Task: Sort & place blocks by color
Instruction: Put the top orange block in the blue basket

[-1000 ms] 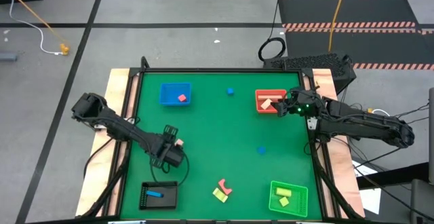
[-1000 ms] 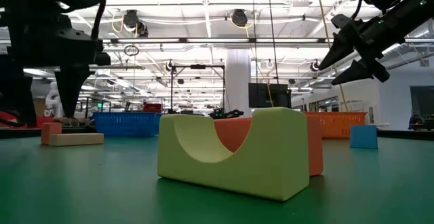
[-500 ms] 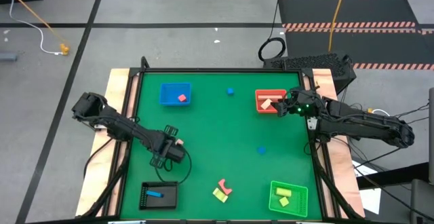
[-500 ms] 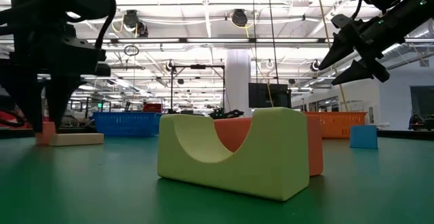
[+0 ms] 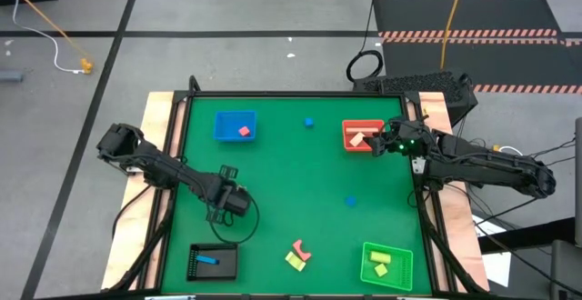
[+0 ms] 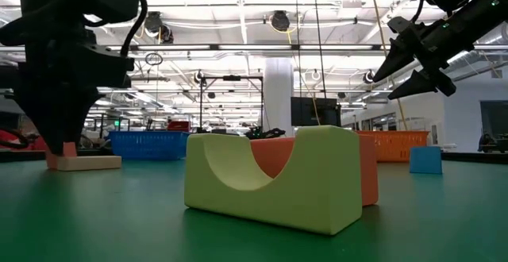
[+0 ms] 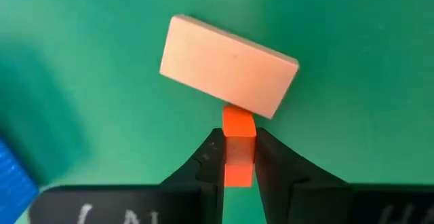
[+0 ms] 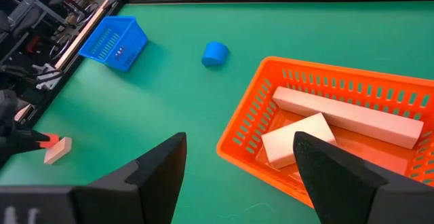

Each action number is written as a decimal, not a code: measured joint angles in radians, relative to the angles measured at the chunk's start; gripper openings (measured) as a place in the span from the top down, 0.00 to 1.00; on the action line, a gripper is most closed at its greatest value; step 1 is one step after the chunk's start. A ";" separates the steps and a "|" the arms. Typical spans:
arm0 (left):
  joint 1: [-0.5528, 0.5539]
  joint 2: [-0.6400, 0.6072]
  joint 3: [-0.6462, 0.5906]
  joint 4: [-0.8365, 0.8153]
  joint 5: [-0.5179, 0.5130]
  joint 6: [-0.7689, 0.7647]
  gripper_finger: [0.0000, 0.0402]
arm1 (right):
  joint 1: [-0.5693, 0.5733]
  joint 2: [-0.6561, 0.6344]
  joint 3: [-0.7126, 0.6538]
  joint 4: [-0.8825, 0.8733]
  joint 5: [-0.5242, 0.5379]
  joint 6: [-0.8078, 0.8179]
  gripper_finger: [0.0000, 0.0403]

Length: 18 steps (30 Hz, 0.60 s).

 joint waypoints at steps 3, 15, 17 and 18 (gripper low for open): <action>0.000 -0.004 0.017 -0.016 -0.060 -0.038 0.87 | 0.000 0.000 0.000 0.000 0.000 0.000 0.35; 0.054 -0.142 0.030 0.078 -0.415 -0.077 0.85 | 0.000 0.000 0.000 0.052 0.002 -0.040 0.35; 0.086 -0.178 0.030 0.108 -0.445 -0.050 0.86 | 0.000 0.001 0.000 0.081 0.002 -0.076 0.35; 0.107 -0.195 0.030 0.122 -0.458 -0.041 0.86 | 0.000 0.004 0.000 0.096 0.001 -0.092 0.35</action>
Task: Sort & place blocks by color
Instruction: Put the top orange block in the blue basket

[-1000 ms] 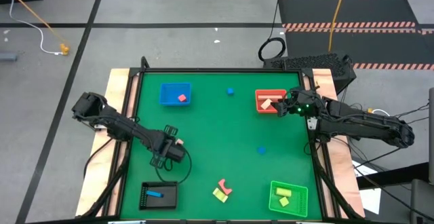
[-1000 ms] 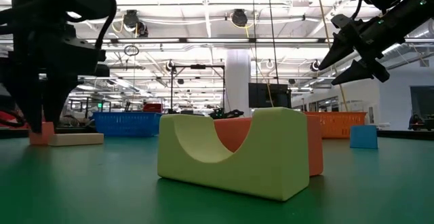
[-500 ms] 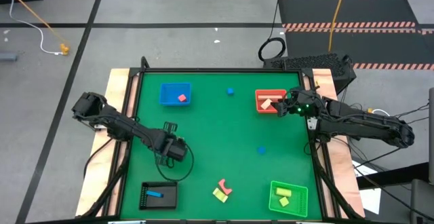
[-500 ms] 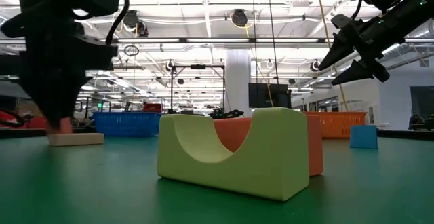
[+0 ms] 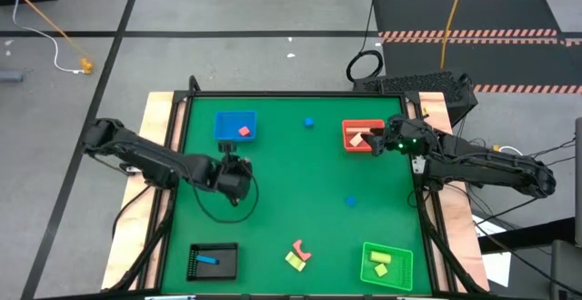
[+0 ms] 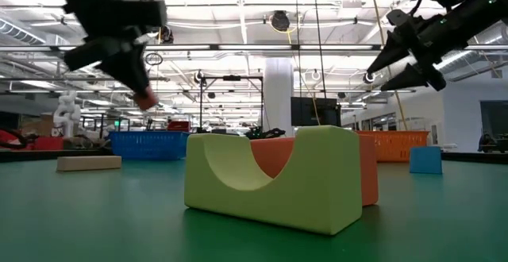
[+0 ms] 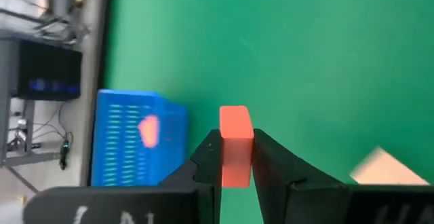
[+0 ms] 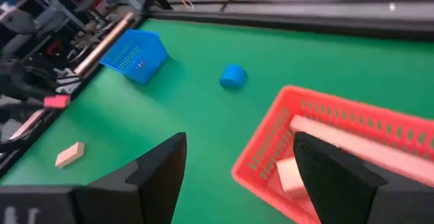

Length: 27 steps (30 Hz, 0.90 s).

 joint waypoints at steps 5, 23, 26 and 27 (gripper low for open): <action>0.151 -0.061 -0.001 0.026 -0.045 -0.035 0.82 | 0.033 0.018 -0.087 0.245 -0.040 -0.038 0.35; 0.620 -0.059 -0.022 0.099 0.217 -0.274 0.81 | 0.337 0.064 -0.371 0.953 -0.130 -0.164 0.40; 0.633 -0.059 -0.053 0.122 0.241 -0.293 0.81 | 0.394 0.064 -0.349 0.983 -0.130 -0.227 0.43; 0.636 -0.059 -0.066 0.133 0.247 -0.301 0.82 | 0.408 0.064 -0.347 1.005 -0.130 -0.242 0.43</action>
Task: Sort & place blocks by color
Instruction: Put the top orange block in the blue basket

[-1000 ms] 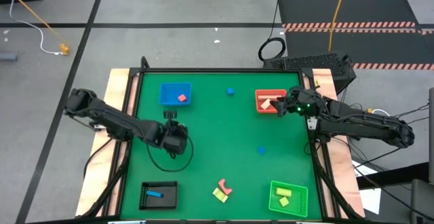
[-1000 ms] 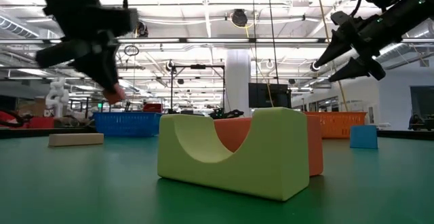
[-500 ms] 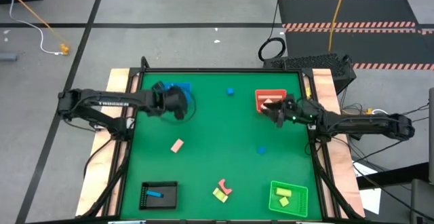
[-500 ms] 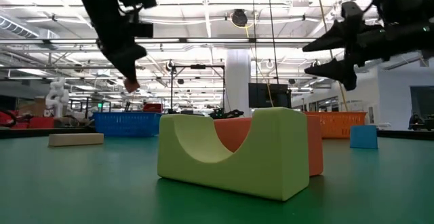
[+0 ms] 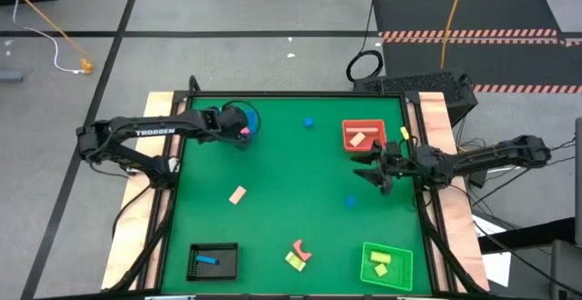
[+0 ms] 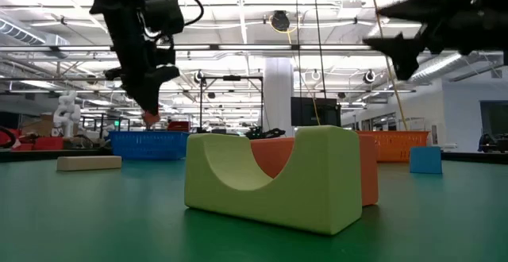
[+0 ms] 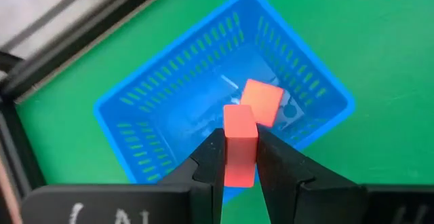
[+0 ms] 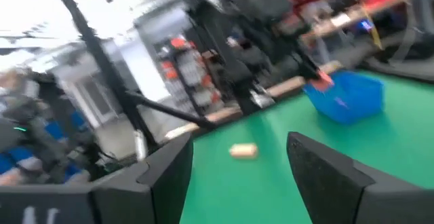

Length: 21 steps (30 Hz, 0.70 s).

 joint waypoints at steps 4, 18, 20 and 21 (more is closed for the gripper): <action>-0.001 0.000 -0.040 0.057 0.003 -0.019 0.80 | 0.020 0.000 0.001 0.112 0.002 -0.022 0.45; -0.003 0.000 -0.045 0.101 -0.011 -0.001 0.53 | 0.017 -0.001 0.041 0.065 0.140 -0.015 0.45; -0.006 0.000 -0.045 0.096 -0.011 -0.002 0.49 | 0.017 -0.001 0.115 -0.098 0.168 -0.059 0.45; -0.006 0.000 -0.045 0.092 -0.011 -0.002 0.47 | 0.017 0.003 0.161 -0.207 0.186 -0.077 0.45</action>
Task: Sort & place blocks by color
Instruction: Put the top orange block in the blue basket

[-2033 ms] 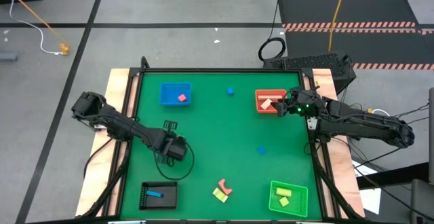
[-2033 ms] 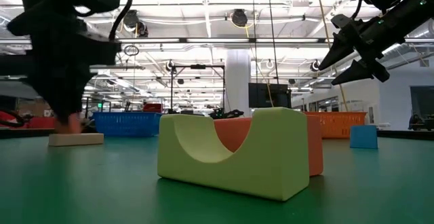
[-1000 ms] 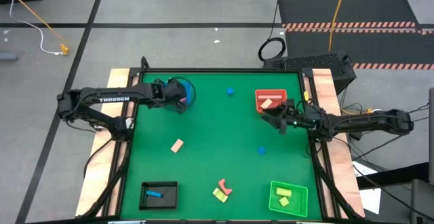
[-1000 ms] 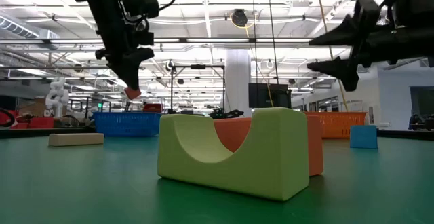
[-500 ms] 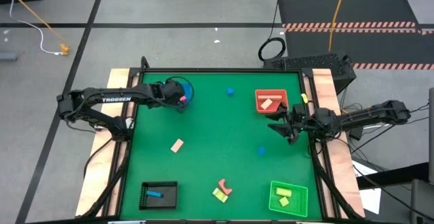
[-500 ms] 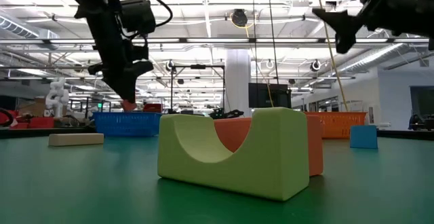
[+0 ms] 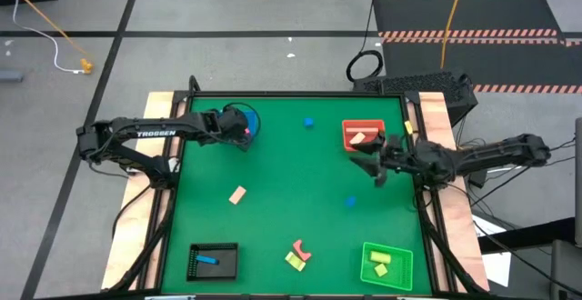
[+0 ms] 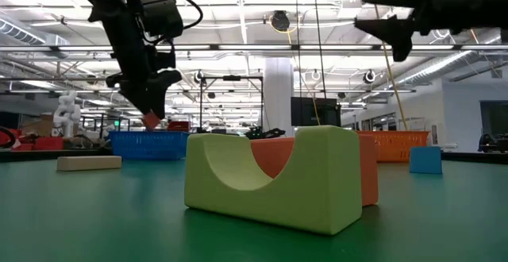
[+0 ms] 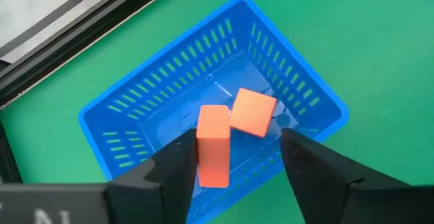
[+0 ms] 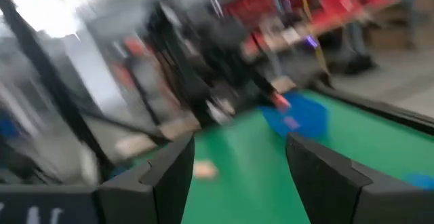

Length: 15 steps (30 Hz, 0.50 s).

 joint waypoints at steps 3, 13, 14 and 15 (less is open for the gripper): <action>0.000 0.000 0.000 -0.003 0.006 -0.005 0.43 | 0.000 0.024 0.150 -0.349 0.073 -0.024 0.45; -0.001 0.000 0.000 -0.005 0.068 -0.068 0.33 | 0.000 0.176 0.358 -1.039 0.068 0.243 0.45; -0.001 0.000 0.000 -0.006 0.065 -0.048 0.33 | 0.000 0.192 0.359 -1.063 0.043 0.273 0.45; -0.001 0.000 0.000 -0.006 0.055 -0.009 0.32 | 0.000 0.208 0.359 -1.084 0.014 0.298 0.45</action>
